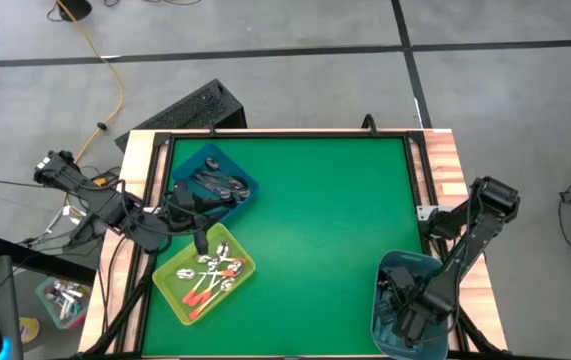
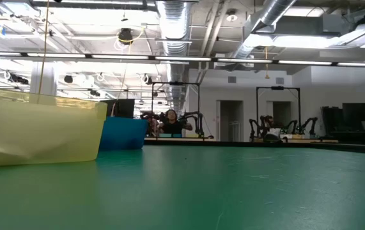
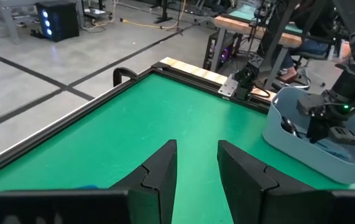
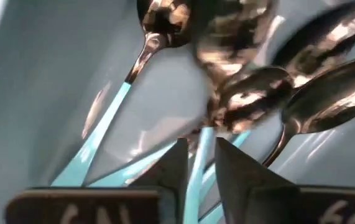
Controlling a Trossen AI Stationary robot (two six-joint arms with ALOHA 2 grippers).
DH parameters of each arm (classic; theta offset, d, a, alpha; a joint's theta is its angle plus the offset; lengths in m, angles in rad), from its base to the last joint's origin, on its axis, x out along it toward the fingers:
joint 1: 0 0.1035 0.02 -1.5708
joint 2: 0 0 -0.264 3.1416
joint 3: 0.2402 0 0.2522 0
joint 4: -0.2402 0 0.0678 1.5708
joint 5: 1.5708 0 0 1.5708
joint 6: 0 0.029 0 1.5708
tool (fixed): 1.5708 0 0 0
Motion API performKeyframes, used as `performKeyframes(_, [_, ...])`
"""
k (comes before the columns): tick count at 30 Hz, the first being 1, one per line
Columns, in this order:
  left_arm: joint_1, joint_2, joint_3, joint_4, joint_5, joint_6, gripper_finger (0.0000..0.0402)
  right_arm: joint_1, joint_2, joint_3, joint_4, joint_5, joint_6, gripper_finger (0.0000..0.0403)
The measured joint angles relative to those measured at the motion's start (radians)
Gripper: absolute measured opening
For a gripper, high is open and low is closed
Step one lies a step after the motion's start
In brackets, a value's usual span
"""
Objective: Sort silverware by color (type)
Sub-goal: Put the blue spoon into the blue bin, then return to Home Position
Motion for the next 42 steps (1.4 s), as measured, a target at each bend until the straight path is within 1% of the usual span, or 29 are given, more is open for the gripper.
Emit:
performKeyframes(4, [0.001, 0.000, 0.000, 0.000, -0.002, -0.010, 0.0101, -0.008, -0.038, 0.000, -0.003, 0.002, -0.043, 0.0131])
performKeyframes(7, [0.001, 0.000, 0.000, 0.000, -0.003, -0.011, 0.0101, -0.014, -0.089, 0.000, -0.032, 0.004, -0.047, 0.0153])
performKeyframes(11, [0.001, 0.000, 0.000, 0.001, -0.001, -0.015, 0.0101, -0.018, -0.185, 0.000, -0.085, 0.009, -0.048, 0.0169])
performKeyframes(13, [0.001, 0.000, 0.000, 0.003, 0.001, -0.016, 0.0101, -0.019, -0.250, 0.000, -0.106, 0.035, -0.058, 0.0171])
performKeyframes(15, [0.001, -0.002, 0.000, 0.014, 0.029, -0.019, 0.0101, -0.024, -0.312, 0.000, -0.117, 0.096, -0.108, 0.0170])
performKeyframes(17, [0.001, -0.004, 0.000, 0.056, 0.065, -0.019, 0.0101, -0.038, -0.380, 0.000, -0.112, 0.186, -0.176, 0.0169])
performKeyframes(20, [-0.005, -0.013, 0.000, 0.154, 0.141, -0.020, 0.0101, -0.081, -0.482, 0.000, -0.066, 0.370, -0.277, 0.0166])
performKeyframes(21, [-0.006, -0.018, 0.000, 0.195, 0.173, -0.020, 0.0101, -0.098, -0.514, 0.000, -0.026, 0.440, -0.330, 0.0166])
performKeyframes(22, [-0.007, -0.023, 0.000, 0.240, 0.205, -0.023, 0.0101, -0.115, -0.545, 0.000, 0.033, 0.507, -0.398, 0.0166])
performKeyframes(24, [-0.013, -0.036, 0.001, 0.326, 0.308, -0.057, 0.0101, -0.151, -0.602, 0.000, 0.165, 0.622, -0.579, 0.0167])
performKeyframes(25, [-0.017, -0.042, 0.001, 0.357, 0.365, -0.074, 0.0101, -0.169, -0.629, 0.000, 0.240, 0.659, -0.676, 0.0167])
performKeyframes(27, [-0.025, -0.055, 0.001, 0.413, 0.483, -0.091, 0.0101, -0.214, -0.683, 0.000, 0.359, 0.695, -0.914, 0.0167])
performKeyframes(29, [-0.026, -0.068, 0.002, 0.411, 0.575, -0.079, 0.0101, -0.260, -0.731, 0.000, 0.438, 0.701, -1.181, 0.0166])
performKeyframes(31, [-0.025, -0.077, 0.002, 0.408, 0.636, -0.105, 0.0101, -0.298, -0.768, 0.000, 0.530, 0.702, -1.346, 0.0167])
performKeyframes(33, [-0.025, -0.088, 0.002, 0.407, 0.657, -0.133, 0.0101, -0.336, -0.800, 0.000, 0.622, 0.701, -1.500, 0.0166])
performKeyframes(34, [-0.024, -0.098, 0.002, 0.406, 0.691, -0.086, 0.0101, -0.356, -0.815, 0.000, 0.661, 0.690, -1.608, 0.0166])
performKeyframes(36, [-0.018, -0.127, 0.002, 0.404, 0.823, 0.120, 0.0101, -0.402, -0.840, 0.000, 0.752, 0.622, -1.823, 0.0166])
performKeyframes(37, [-0.013, -0.147, 0.001, 0.400, 0.891, 0.207, 0.0101, -0.428, -0.856, 0.000, 0.789, 0.562, -1.885, 0.0166])
performKeyframes(38, [-0.004, -0.167, 0.001, 0.404, 0.938, 0.257, 0.0101, -0.462, -0.870, 0.000, 0.816, 0.504, -1.923, 0.0166])
performKeyframes(40, [0.020, -0.225, 0.001, 0.414, 0.999, 0.311, 0.0101, -0.538, -0.885, 0.000, 0.850, 0.401, -1.967, 0.0166])
performKeyframes(42, [0.045, -0.292, 0.001, 0.396, 1.055, 0.378, 0.0101, -0.620, -0.907, -0.004, 0.841, 0.331, -1.969, 0.0166])
